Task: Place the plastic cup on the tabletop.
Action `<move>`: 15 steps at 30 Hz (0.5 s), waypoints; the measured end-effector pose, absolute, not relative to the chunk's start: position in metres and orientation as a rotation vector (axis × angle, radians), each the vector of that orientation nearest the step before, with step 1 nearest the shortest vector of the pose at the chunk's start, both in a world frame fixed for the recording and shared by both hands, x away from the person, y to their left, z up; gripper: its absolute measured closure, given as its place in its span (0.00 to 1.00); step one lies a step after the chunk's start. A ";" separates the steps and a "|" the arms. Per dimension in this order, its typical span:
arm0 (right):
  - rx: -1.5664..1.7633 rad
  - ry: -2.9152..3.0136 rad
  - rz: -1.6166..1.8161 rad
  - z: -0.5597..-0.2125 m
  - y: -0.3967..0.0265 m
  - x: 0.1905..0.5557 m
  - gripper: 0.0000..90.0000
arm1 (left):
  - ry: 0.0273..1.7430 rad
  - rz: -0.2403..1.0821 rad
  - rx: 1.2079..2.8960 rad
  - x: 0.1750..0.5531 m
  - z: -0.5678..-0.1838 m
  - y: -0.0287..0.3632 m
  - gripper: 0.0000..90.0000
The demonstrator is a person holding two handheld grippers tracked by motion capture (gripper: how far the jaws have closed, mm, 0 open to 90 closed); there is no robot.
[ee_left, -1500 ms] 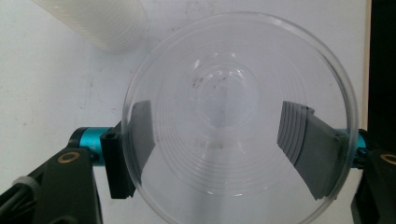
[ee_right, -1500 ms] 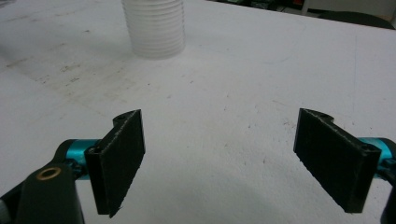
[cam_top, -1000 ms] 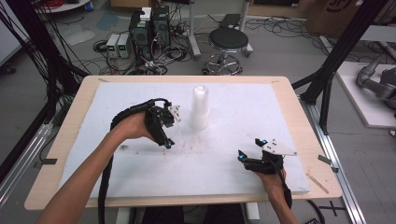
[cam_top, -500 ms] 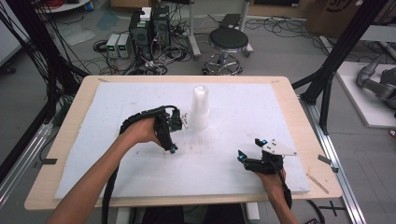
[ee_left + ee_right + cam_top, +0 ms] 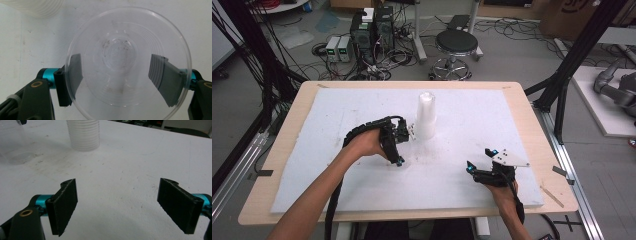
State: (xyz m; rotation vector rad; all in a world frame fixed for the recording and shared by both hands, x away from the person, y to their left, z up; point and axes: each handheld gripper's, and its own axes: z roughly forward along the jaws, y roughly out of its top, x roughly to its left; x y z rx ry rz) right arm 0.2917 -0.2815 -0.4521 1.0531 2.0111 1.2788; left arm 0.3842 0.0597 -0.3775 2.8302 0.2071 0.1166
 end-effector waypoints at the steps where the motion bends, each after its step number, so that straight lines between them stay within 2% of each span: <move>1: 1.053 2.011 1.279 -0.452 -0.282 0.292 0.18 | 0.208 0.118 2.829 0.384 -0.378 0.059 0.30; 15: 1.052 2.011 1.283 -0.452 -0.282 0.292 0.18 | 0.182 0.098 2.789 0.384 -0.383 0.058 0.18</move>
